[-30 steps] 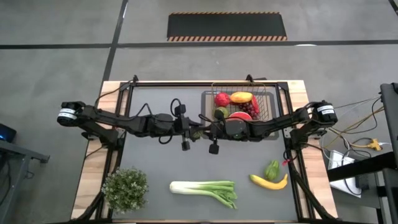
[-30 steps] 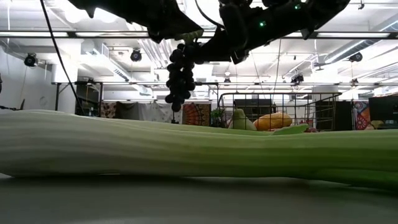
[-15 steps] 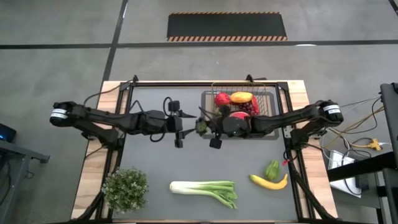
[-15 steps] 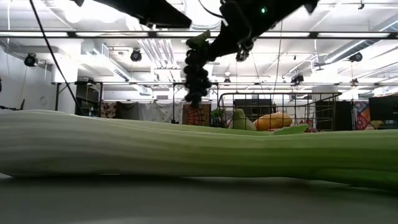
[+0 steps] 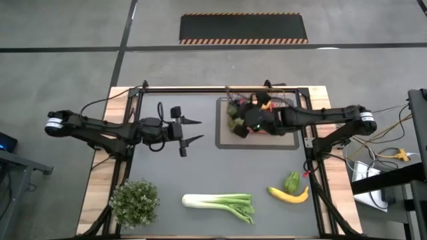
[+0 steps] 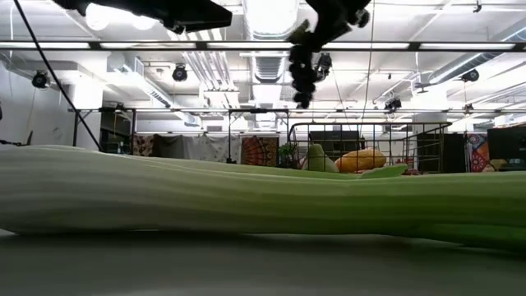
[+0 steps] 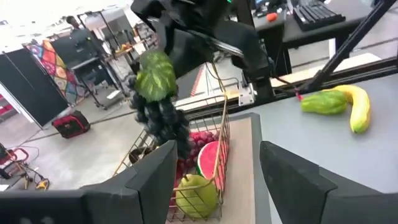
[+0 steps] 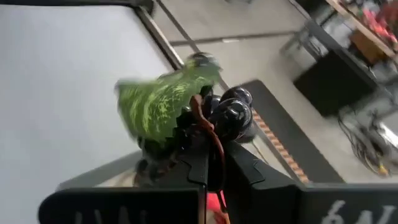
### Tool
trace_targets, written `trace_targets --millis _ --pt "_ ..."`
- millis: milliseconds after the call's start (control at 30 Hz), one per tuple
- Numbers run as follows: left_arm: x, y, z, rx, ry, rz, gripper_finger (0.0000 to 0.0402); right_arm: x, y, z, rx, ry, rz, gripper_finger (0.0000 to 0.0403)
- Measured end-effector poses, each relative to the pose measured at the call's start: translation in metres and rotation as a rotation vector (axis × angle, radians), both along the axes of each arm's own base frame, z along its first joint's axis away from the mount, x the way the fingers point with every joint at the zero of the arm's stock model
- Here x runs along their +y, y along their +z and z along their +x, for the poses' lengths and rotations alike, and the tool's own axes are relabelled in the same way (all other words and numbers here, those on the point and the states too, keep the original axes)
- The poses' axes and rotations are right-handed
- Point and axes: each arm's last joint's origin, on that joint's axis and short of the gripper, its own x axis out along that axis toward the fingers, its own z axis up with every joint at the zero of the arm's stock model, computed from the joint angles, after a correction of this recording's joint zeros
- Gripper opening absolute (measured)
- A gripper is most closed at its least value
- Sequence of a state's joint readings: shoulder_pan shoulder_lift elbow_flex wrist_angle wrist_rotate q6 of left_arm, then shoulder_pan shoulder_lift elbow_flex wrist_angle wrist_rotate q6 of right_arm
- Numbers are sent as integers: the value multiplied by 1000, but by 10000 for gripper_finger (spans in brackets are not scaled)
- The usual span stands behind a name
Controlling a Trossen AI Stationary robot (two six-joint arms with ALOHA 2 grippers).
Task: Build produce basket
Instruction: Put the black grape into the wire basket
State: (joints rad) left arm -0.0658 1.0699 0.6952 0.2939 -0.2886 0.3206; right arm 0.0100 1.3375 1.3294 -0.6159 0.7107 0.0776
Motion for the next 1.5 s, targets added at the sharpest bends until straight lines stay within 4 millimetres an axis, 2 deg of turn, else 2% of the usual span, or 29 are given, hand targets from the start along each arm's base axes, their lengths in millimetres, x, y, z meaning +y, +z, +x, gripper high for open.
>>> trace_targets --millis 167,300,400,600,1033,1133,1300,1500 --pt "0 -9 -4 -39 0 -2 212 -27 2 -22 37 -172 83 13" --pt "0 -14 -5 -33 0 -1 212 -49 -13 -37 98 -310 137 13" --pt "0 -15 -5 -36 0 -2 212 -62 -27 -40 136 -349 213 13" --pt "0 -12 -6 -62 -1 -3 212 -82 -53 -34 176 -342 358 13" --pt "0 -13 -5 -59 -1 -3 213 -101 -93 -14 263 -420 390 16" --pt "0 -13 -5 -56 -1 -3 213 -105 -98 -13 271 -449 401 38" --pt "0 -13 -5 -56 -1 -3 213 -113 -101 -15 283 -472 404 103" --pt "0 -14 -5 -55 0 -7 213 -118 -87 -19 264 -453 384 167"
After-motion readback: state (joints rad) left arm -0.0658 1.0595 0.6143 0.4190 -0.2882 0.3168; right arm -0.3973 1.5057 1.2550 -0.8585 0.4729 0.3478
